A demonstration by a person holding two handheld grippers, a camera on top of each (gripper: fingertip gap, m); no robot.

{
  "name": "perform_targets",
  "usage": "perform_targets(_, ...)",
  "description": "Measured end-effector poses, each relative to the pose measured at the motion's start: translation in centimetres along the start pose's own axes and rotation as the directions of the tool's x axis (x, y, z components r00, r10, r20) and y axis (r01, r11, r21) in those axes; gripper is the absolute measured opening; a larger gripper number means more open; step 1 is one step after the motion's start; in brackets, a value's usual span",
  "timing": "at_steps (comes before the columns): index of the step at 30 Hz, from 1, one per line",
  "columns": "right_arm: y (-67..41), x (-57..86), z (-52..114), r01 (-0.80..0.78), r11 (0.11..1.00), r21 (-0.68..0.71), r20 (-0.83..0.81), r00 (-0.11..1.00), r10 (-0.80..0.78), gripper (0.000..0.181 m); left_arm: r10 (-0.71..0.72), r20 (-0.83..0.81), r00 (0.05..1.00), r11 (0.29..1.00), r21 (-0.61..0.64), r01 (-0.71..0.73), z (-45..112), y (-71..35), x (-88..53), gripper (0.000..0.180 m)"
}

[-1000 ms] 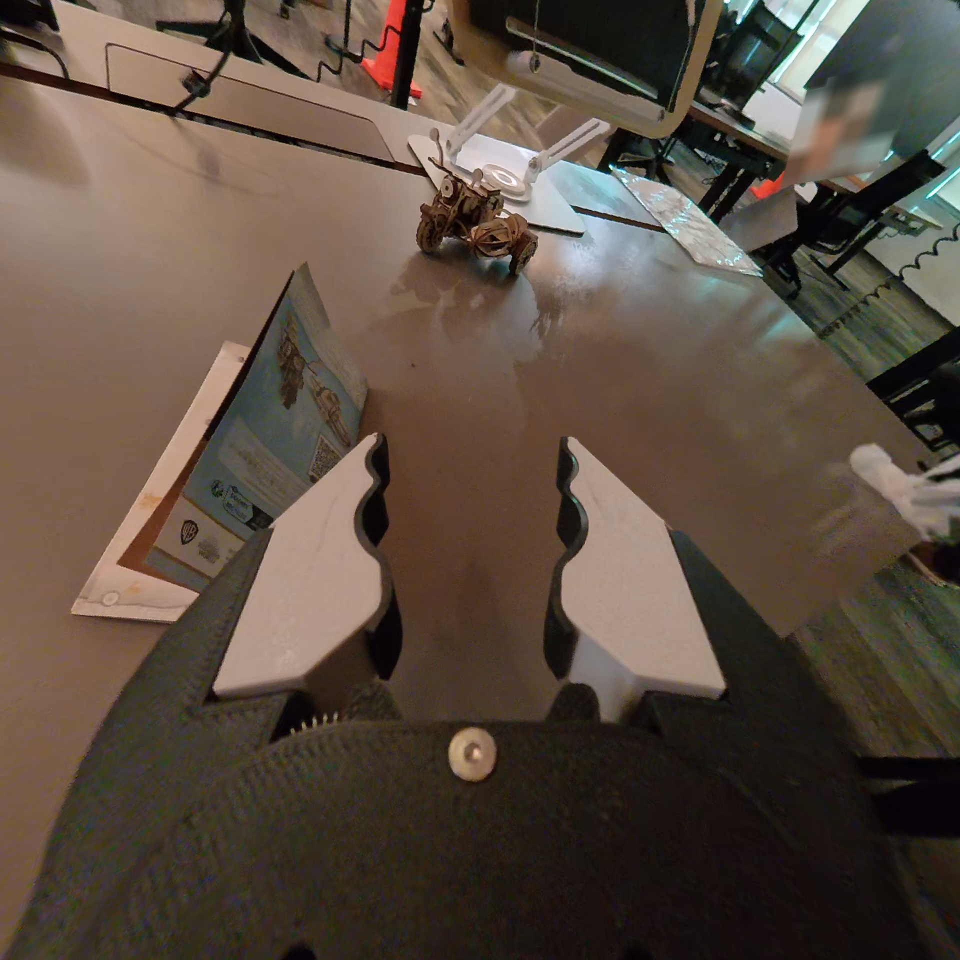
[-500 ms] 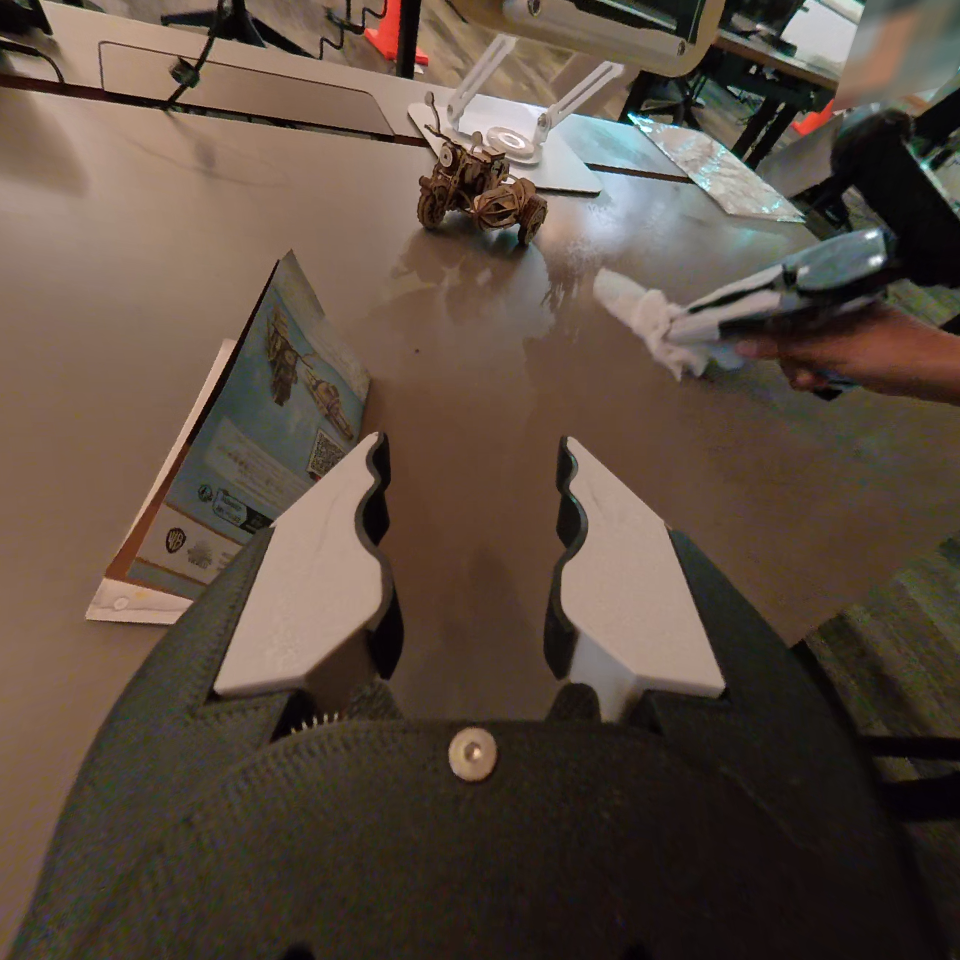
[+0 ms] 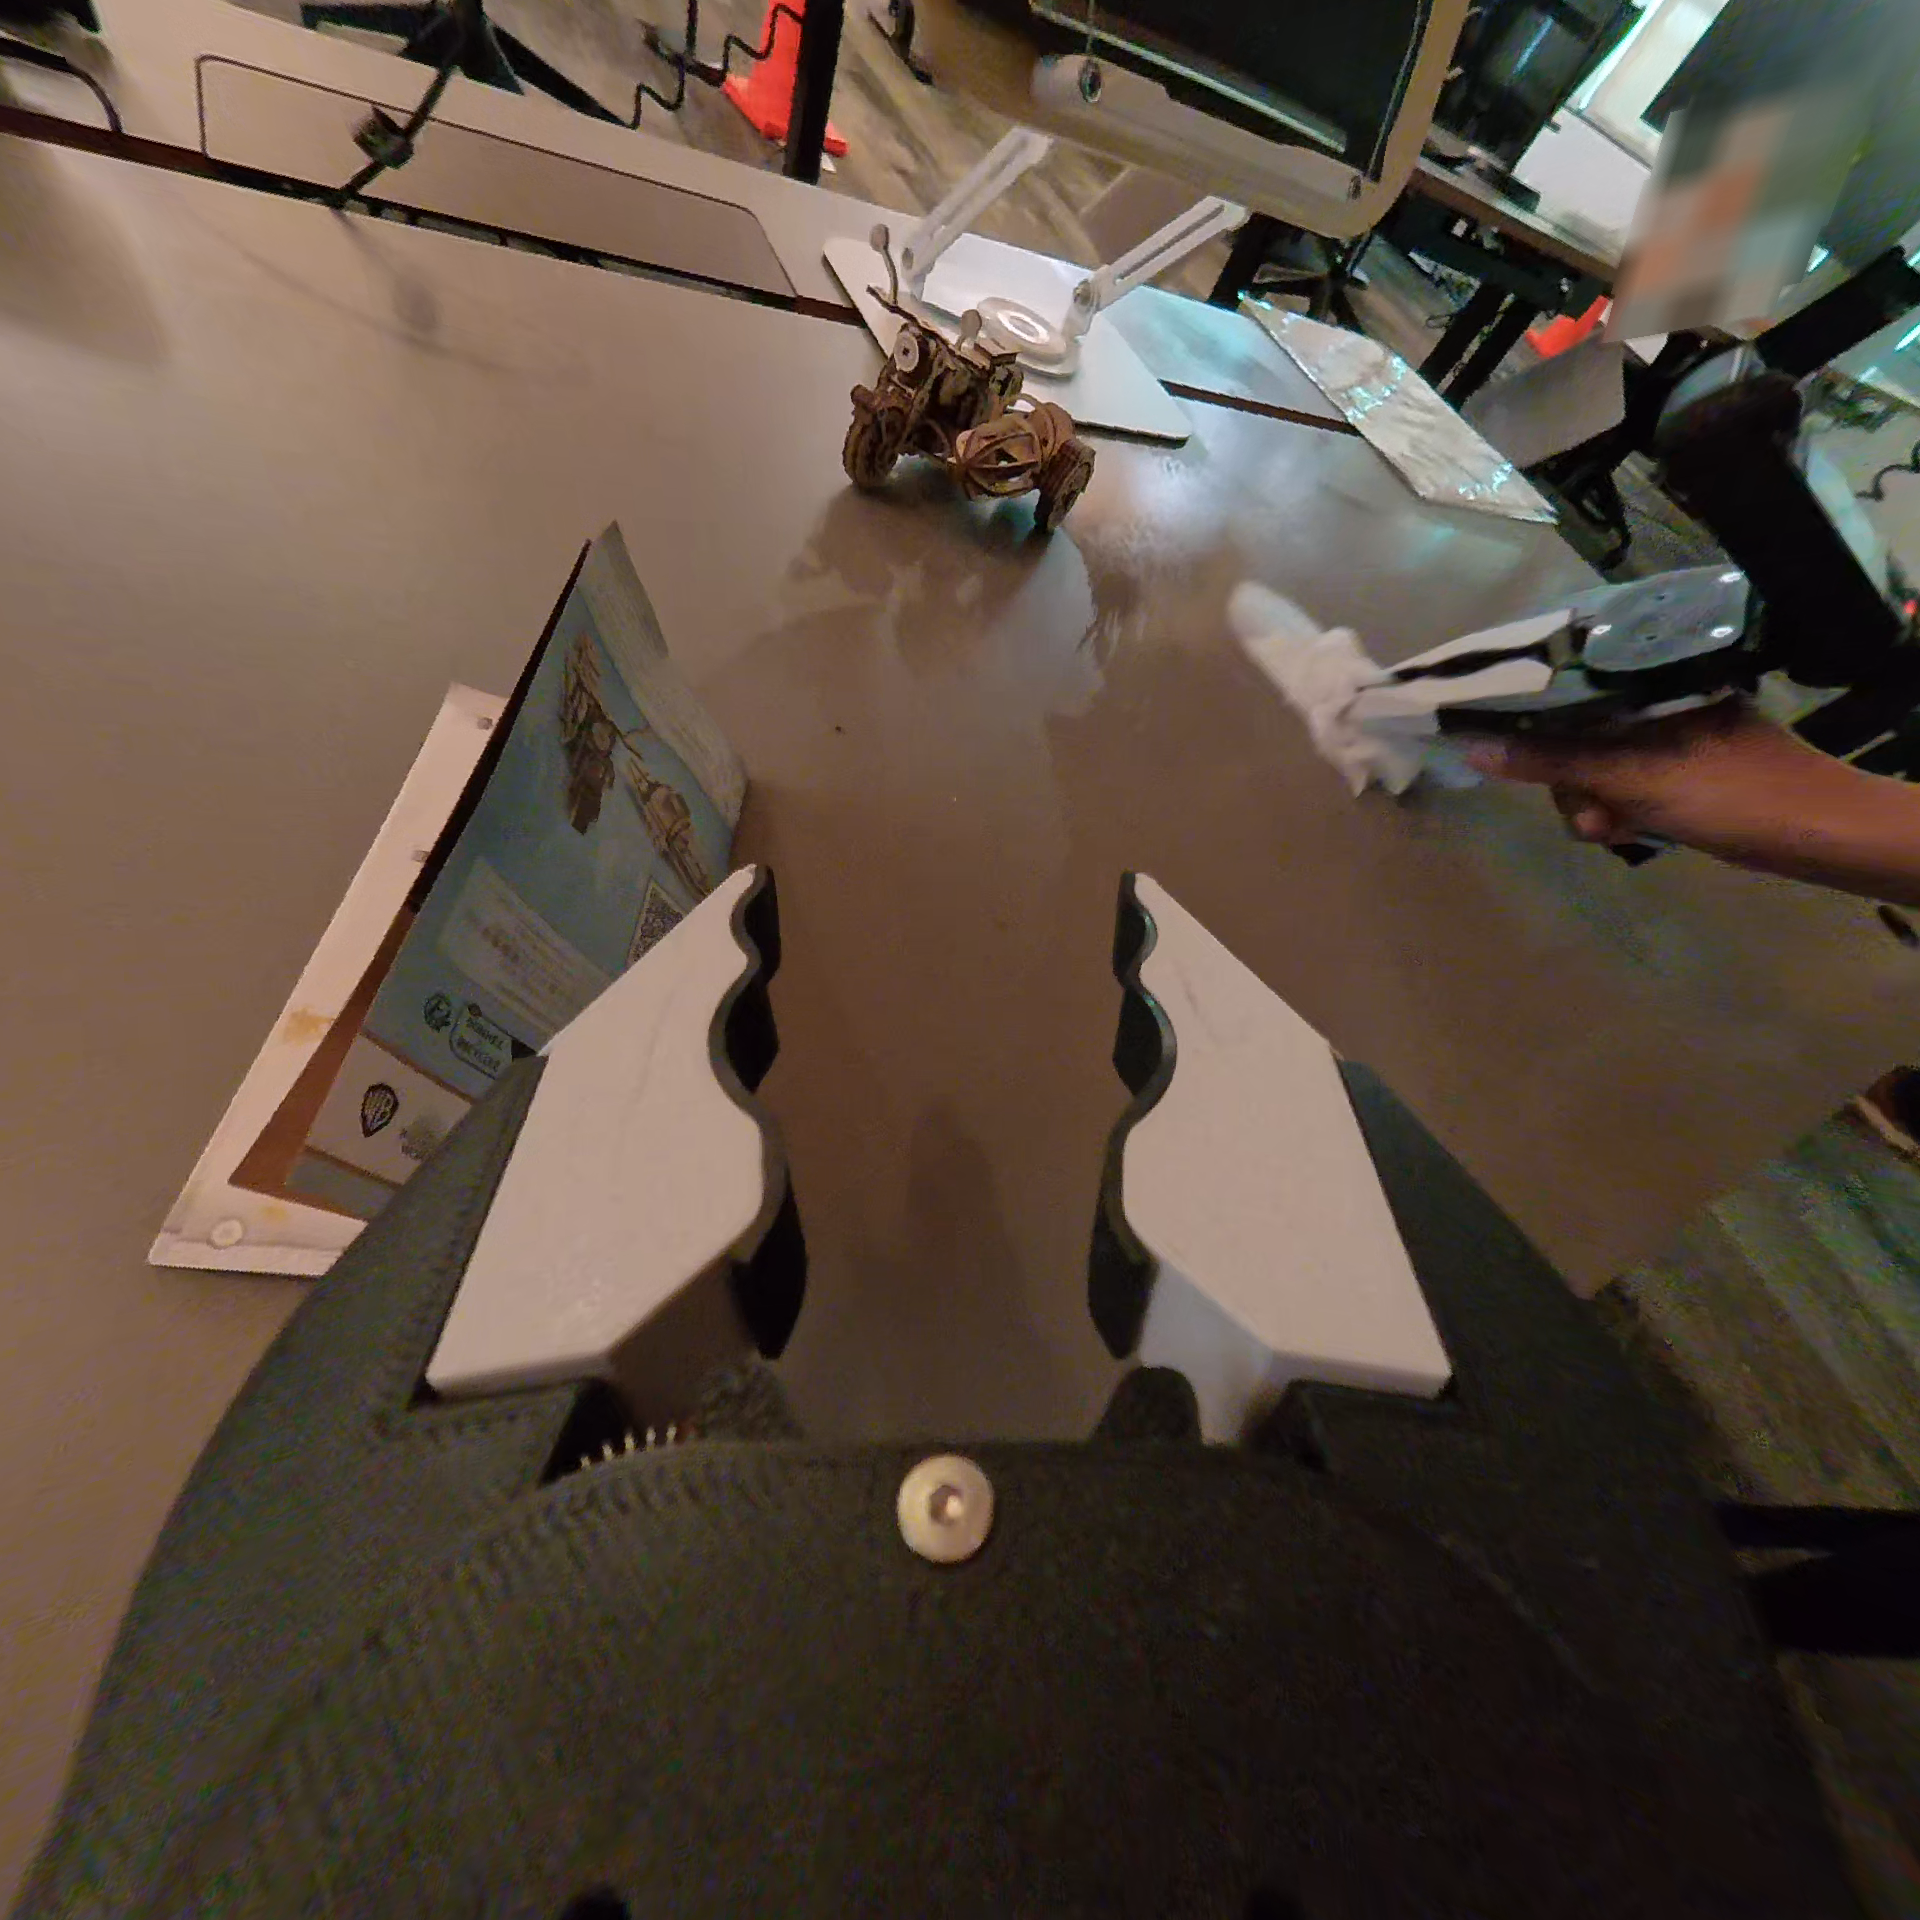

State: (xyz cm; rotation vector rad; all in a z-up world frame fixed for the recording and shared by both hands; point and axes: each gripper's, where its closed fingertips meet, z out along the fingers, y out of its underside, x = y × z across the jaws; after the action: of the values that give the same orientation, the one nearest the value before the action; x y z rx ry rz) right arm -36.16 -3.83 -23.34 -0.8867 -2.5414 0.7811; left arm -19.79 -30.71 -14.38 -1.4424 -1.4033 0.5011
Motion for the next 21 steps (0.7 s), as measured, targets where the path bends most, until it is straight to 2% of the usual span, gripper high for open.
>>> perform_targets(1, -1.0, -3.0, 0.3, 0.041, 0.999, 0.001, 0.065, 0.997, -0.041, 0.005, 0.007, 0.003, 1.0, 1.0, -0.003, -0.007, 0.0, 0.1, 0.0, 0.061)
perform_targets(3, -1.6, -1.3, 0.8, 0.228, 0.974, 0.0, -0.064, 0.972, -0.227, 0.005, 0.009, 0.004, 1.0, 1.0, -0.002, -0.009, 0.0, 0.1, 0.0, 0.06)
perform_targets(4, -1.1, 2.1, 0.9, 0.187, 0.982, -0.014, -0.165, 0.968, -0.187, 0.005, 0.004, 0.002, 1.0, 1.0, 0.001, -0.004, -0.1, 0.0, 0.0, 0.061)
perform_targets(5, -0.3, 5.1, 0.9, 0.041, 0.999, -0.019, -0.2, 0.979, -0.044, 0.005, 0.0, 0.0, 1.0, 1.0, 0.005, 0.0, -0.1, -0.1, 0.0, 0.06)
perform_targets(6, 0.3, 6.3, 0.7, -0.123, 0.992, -0.022, -0.167, 0.979, 0.117, 0.005, -0.003, -0.002, 1.0, 1.0, 0.009, 0.003, -0.2, -0.1, 0.0, 0.06)
perform_targets(7, 0.3, 5.5, 0.6, -0.179, 0.983, -0.044, -0.108, 0.979, 0.173, 0.005, -0.006, -0.006, 1.0, 1.0, 0.011, 0.006, -0.2, -0.1, 0.0, 0.06)
perform_targets(8, 0.2, 3.0, 0.4, -0.067, 0.995, -0.077, -0.059, 0.996, 0.062, 0.005, -0.009, -0.009, 1.0, 1.0, 0.011, 0.01, -0.2, -0.2, 0.0, 0.061)
perform_targets(9, 0.1, 0.1, -0.1, 0.156, 0.982, -0.103, -0.026, 0.987, -0.16, 0.005, -0.011, -0.011, 1.0, 1.0, 0.011, 0.011, -0.2, -0.2, 0.0, 0.061)
perform_targets(10, 0.0, -1.8, -0.4, 0.383, 0.916, -0.12, -0.028, 0.921, -0.389, 0.005, -0.01, -0.01, 1.0, 1.0, 0.01, 0.01, -0.2, -0.1, 0.0, 0.061)
perform_targets(11, -0.1, -2.0, -0.5, 0.502, 0.857, -0.121, -0.053, 0.858, -0.51, 0.005, -0.009, -0.008, 1.0, 1.0, 0.008, 0.009, -0.2, -0.1, 0.0, 0.061)
perform_targets(12, -0.3, -0.7, -0.2, 0.473, 0.873, -0.119, -0.073, 0.873, -0.483, 0.005, -0.008, -0.004, 1.0, 1.0, 0.005, 0.008, -0.1, -0.1, 0.0, 0.061)
perform_targets(14, -0.2, 3.9, 0.6, 0.206, 0.968, -0.144, -0.125, 0.966, -0.225, 0.005, -0.001, 0.003, 1.0, 1.0, 0.002, 0.001, 0.0, 0.0, 0.0, 0.06)
perform_targets(15, -0.3, 4.4, 0.7, 0.107, 0.985, -0.133, -0.1, 0.988, -0.121, 0.005, 0.001, 0.004, 1.0, 1.0, 0.002, -0.002, 0.0, 0.0, 0.0, 0.061)
perform_targets(16, -0.3, 3.8, 0.7, 0.082, 0.988, -0.128, -0.062, 0.994, -0.091, 0.005, 0.003, 0.003, 1.0, 1.0, 0.003, -0.003, -0.1, 0.0, 0.0, 0.061)
perform_targets(19, 0.3, -0.5, -0.3, 0.246, 0.961, -0.129, 0.02, 0.969, -0.246, 0.006, 0.006, -0.004, 1.0, 1.0, 0.005, -0.006, -0.1, 0.0, 0.0, 0.061)
perform_targets(21, 0.8, -1.0, -0.8, 0.264, 0.958, -0.115, 0.02, 0.965, -0.263, 0.005, 0.004, -0.003, 1.0, 1.0, 0.0, -0.004, 0.0, 0.0, 0.0, 0.061)
